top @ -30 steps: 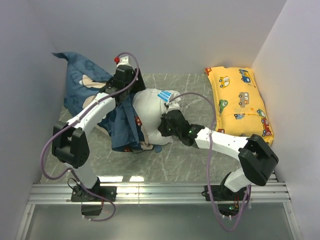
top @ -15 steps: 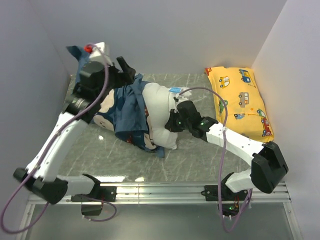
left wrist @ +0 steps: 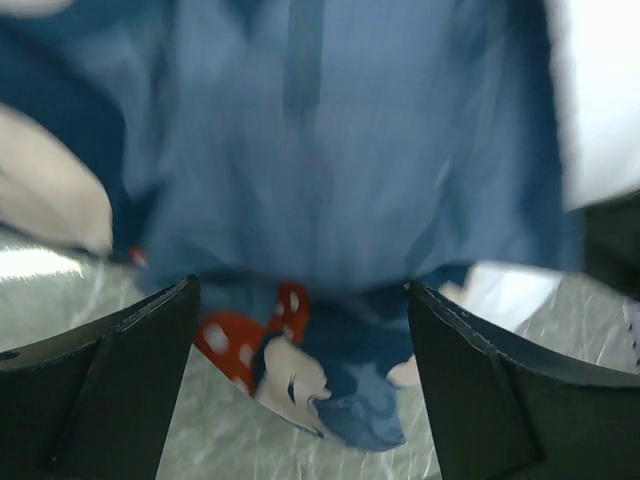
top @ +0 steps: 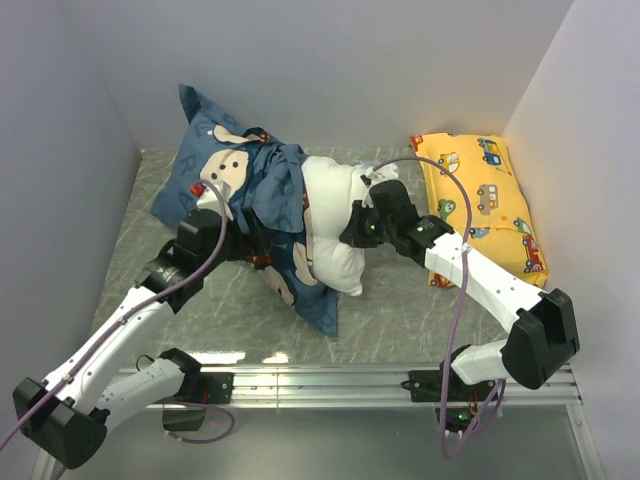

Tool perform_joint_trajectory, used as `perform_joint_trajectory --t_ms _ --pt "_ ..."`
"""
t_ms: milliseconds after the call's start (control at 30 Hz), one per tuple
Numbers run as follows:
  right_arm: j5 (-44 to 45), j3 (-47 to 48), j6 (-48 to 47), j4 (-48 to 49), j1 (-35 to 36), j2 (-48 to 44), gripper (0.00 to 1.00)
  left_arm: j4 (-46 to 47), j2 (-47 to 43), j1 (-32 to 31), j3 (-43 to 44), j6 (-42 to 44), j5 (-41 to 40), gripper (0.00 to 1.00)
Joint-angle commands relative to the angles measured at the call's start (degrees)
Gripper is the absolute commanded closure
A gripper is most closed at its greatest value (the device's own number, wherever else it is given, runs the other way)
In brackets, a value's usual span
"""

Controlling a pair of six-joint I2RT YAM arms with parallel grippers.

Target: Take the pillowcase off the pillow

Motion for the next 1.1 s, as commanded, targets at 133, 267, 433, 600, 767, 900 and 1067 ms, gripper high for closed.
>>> perform_joint_trajectory --t_ms 133,267,433,600,767,900,1067 --pt "-0.25 6.19 -2.59 1.45 -0.51 -2.41 1.00 12.56 -0.66 -2.58 -7.80 -5.96 5.49 0.08" --pt "-1.57 6.71 -2.33 1.37 -0.42 -2.50 1.00 19.95 0.92 -2.67 -9.73 -7.02 10.23 0.05" --pt "-0.78 7.33 -3.03 0.14 -0.43 -3.46 1.00 14.80 7.06 -2.93 -6.31 -6.76 4.12 0.17" --pt "-0.25 8.73 -3.91 -1.97 -1.21 -4.43 1.00 5.64 9.80 -1.80 -1.30 -7.73 -9.42 0.84" --pt "-1.12 8.91 -4.79 -3.29 -3.94 -6.54 1.00 1.94 9.89 10.82 0.72 -9.31 -13.41 1.00" --pt "-2.97 7.68 -4.79 -3.64 -8.24 -9.43 1.00 0.98 11.03 19.81 1.42 -11.67 -17.78 1.00" --pt "-2.97 6.90 -5.31 -5.93 -15.09 -11.46 1.00 1.59 10.86 33.07 0.37 -14.76 -18.76 1.00"
